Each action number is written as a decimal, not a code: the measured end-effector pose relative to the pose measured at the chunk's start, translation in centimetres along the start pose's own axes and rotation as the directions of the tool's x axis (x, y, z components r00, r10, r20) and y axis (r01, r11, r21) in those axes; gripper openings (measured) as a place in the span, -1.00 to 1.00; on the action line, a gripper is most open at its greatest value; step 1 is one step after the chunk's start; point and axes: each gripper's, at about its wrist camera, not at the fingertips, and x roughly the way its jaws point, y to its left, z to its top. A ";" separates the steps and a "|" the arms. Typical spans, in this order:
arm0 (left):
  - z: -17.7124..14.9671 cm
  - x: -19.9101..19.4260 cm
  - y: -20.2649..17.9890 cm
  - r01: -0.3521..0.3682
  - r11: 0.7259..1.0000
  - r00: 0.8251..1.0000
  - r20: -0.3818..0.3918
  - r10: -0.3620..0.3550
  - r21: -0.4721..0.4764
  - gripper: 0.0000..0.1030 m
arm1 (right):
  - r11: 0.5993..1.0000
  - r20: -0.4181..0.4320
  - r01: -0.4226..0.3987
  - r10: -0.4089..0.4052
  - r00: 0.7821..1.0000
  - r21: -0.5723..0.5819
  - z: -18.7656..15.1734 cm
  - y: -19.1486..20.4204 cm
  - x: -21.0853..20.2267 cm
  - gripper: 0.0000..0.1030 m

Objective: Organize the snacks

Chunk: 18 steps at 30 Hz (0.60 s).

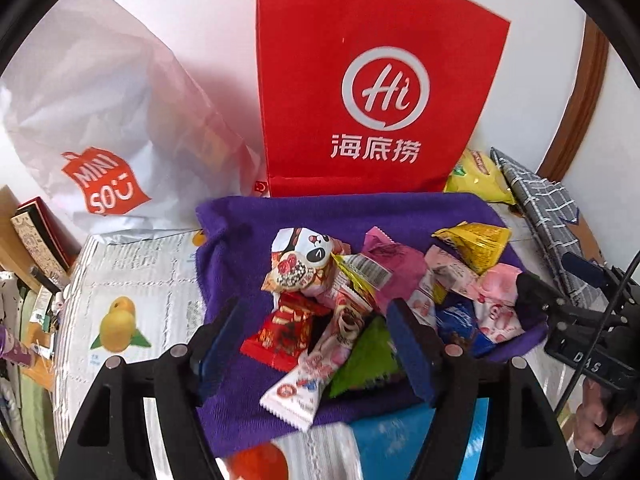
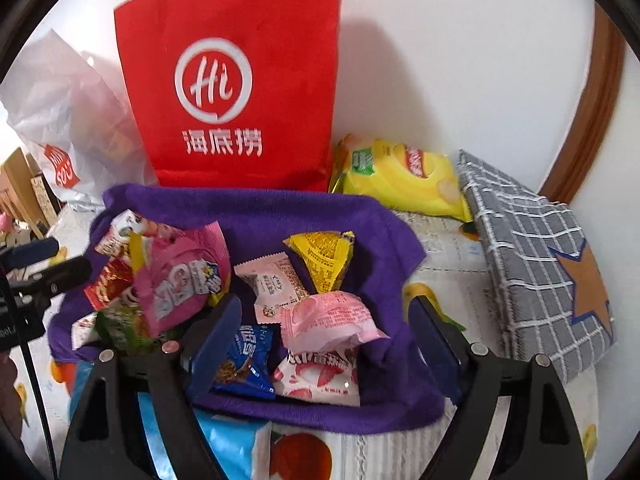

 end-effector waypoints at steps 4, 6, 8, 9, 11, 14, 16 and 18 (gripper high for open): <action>-0.9 -2.8 -0.1 -0.003 1.000 1.000 0.020 0.003 -0.011 0.44 | 0.999 0.020 0.004 -0.004 1.000 0.037 -0.2 -0.4 -3.5 0.65; -1.5 -4.5 -0.2 0.001 1.000 0.999 0.032 0.000 -0.013 0.50 | 0.999 0.030 0.016 -0.018 0.999 0.048 -0.6 -0.7 -5.5 0.65; -2.1 -6.1 -0.3 0.002 1.000 0.999 0.046 -0.001 -0.015 0.56 | 0.998 0.032 0.020 -0.022 0.999 0.054 -1.0 -0.8 -7.0 0.65; -2.6 -7.0 -0.5 0.004 1.000 0.999 0.055 -0.003 -0.012 0.59 | 0.998 0.028 0.012 -0.014 1.000 0.055 -1.3 -0.8 -7.8 0.65; -3.3 -8.5 -0.8 0.008 1.000 0.998 0.065 -0.008 -0.009 0.65 | 0.998 0.032 0.002 -0.004 0.999 0.062 -2.0 -0.8 -9.5 0.65; -4.7 -10.9 -1.1 0.020 1.000 0.996 0.082 -0.019 -0.011 0.74 | 0.997 0.046 0.016 -0.019 0.999 0.075 -3.4 -0.9 -12.1 0.65; -5.7 -12.3 -1.3 0.025 1.000 0.995 0.092 -0.024 -0.014 0.79 | 0.997 0.051 0.025 -0.029 0.998 0.077 -4.4 -1.1 -13.9 0.67; -6.9 -13.8 -1.7 0.037 0.999 0.995 0.098 -0.035 -0.019 0.81 | 0.996 0.055 0.038 -0.042 0.998 0.083 -5.4 -1.3 -15.4 0.68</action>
